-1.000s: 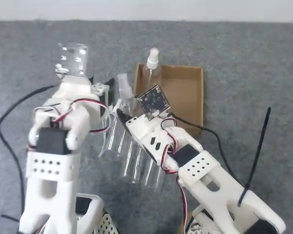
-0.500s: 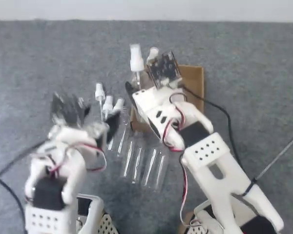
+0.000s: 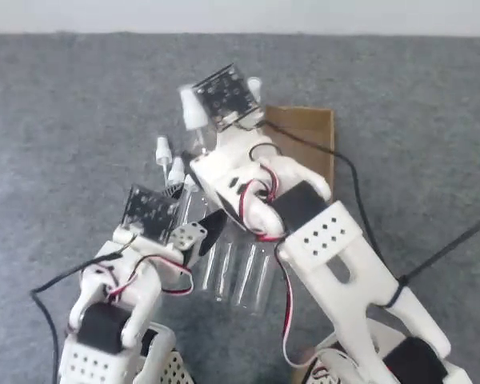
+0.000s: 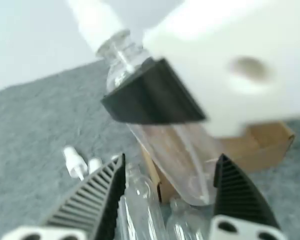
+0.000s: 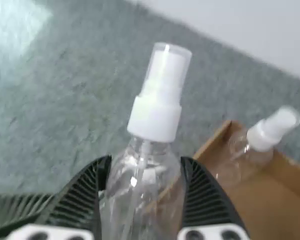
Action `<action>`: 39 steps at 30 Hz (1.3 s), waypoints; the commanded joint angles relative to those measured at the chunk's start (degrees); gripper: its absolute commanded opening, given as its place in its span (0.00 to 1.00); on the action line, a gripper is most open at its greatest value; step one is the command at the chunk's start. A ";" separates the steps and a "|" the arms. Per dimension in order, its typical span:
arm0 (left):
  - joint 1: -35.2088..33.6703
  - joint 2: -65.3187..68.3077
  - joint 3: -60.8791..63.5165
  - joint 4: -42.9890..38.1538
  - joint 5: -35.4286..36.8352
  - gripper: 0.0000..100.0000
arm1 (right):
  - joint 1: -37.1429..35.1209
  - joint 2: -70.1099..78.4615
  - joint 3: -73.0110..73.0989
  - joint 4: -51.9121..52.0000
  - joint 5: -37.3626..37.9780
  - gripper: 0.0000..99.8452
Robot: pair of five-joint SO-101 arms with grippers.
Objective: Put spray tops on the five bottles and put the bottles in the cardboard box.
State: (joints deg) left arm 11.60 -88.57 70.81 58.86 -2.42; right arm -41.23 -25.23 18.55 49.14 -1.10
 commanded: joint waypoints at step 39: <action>-14.86 12.40 -3.21 -2.02 -2.20 0.13 | 30.11 22.29 13.27 -49.63 7.30 0.01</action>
State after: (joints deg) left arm -3.60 -77.05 71.16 57.80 -4.18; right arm -11.34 -3.43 34.29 3.52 5.67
